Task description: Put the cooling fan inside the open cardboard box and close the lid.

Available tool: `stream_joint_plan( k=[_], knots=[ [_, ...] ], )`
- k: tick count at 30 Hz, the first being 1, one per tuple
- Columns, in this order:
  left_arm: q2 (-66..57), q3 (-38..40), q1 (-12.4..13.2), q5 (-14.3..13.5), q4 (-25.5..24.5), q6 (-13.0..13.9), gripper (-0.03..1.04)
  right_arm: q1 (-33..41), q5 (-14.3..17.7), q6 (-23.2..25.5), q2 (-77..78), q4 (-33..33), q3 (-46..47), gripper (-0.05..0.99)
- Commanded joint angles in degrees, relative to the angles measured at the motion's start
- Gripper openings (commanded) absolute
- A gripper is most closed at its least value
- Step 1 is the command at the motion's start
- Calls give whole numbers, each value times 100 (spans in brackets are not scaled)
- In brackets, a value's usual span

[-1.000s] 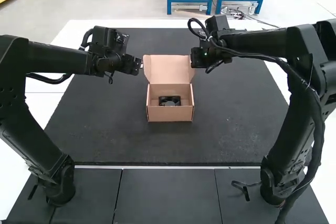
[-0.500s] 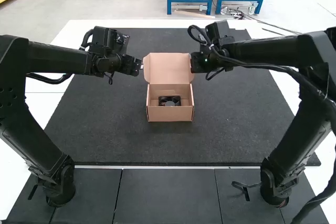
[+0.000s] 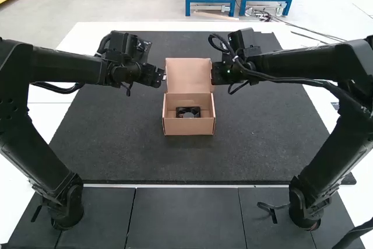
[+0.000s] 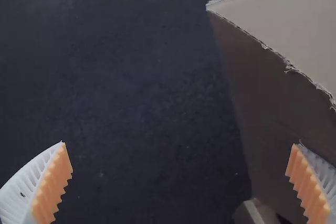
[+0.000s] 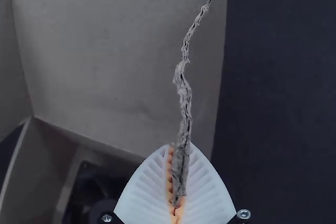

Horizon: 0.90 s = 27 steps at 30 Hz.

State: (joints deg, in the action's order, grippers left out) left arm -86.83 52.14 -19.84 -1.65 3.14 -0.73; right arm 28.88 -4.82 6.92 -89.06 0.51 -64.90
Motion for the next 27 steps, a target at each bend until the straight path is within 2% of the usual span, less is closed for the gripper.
stream_joint_plan(
  k=[1,17,27],
  knots=[
    [254,68,-29,60,-15,-76,97,197,-160,108,213,45,197,-1],
    [447,-37,-56,68,-296,-155,97,276,-116,170,477,230,549,-1],
    [491,-178,-249,68,-296,-208,97,320,42,178,697,634,953,-1]
  ],
)
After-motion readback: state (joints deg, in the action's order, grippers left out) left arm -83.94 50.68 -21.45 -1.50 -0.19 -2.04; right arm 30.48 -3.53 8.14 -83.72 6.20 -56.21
